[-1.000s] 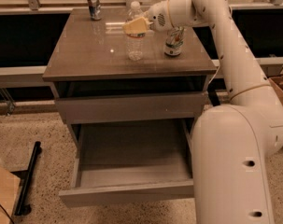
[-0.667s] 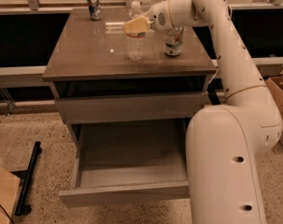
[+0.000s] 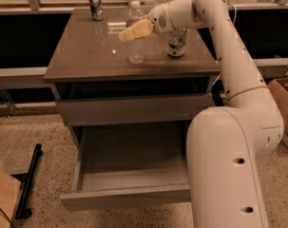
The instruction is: Pick water bottle from middle drawer and place on counter
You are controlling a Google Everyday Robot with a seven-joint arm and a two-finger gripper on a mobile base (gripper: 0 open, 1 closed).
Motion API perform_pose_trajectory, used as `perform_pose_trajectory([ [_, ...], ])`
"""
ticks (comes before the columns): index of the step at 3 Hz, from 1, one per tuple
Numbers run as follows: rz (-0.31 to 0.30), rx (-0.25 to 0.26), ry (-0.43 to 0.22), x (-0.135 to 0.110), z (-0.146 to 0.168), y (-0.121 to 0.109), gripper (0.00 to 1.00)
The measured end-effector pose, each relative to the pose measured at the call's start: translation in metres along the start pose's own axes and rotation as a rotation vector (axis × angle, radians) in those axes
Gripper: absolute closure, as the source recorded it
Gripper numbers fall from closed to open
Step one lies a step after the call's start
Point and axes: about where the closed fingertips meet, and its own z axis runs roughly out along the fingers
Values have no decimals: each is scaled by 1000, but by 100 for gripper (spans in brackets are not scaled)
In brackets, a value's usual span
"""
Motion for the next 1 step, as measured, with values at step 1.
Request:
perform_pose_trajectory([
  [1,0,0,0,0,0,0,0],
])
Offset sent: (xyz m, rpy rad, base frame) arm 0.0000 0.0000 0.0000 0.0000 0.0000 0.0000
